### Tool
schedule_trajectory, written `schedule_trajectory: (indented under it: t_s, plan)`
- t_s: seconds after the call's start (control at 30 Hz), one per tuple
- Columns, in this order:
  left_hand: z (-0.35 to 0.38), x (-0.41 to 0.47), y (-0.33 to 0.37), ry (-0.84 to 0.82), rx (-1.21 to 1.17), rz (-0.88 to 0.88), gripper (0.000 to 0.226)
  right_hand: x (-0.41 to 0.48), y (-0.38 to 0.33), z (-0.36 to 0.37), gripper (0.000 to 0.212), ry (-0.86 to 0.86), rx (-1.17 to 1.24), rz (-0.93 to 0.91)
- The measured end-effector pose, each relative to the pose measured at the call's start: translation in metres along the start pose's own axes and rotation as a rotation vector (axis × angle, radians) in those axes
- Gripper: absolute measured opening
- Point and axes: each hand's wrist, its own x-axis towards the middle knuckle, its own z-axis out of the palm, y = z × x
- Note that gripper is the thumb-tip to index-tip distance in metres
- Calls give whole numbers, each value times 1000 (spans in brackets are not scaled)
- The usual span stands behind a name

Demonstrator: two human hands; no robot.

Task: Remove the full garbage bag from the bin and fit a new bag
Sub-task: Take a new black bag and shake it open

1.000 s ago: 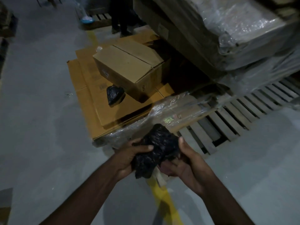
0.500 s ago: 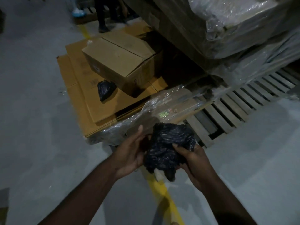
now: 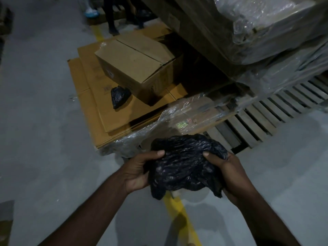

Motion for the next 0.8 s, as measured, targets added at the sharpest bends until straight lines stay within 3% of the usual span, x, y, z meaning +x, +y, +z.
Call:
schedule_trajectory:
  t_s: [0.33,0.57,0.8]
  plan:
    - [-25,-4,7,128,59,56,74,0,-25,-31,26,87,-124,-147]
    - [-32,-15,2,-76,-40,39,66,4,-41,-46,28,153,-48,-154]
    - [-35,-16,-1,26,-18,-18,68,9,-60,-66,27,284,-22,-154]
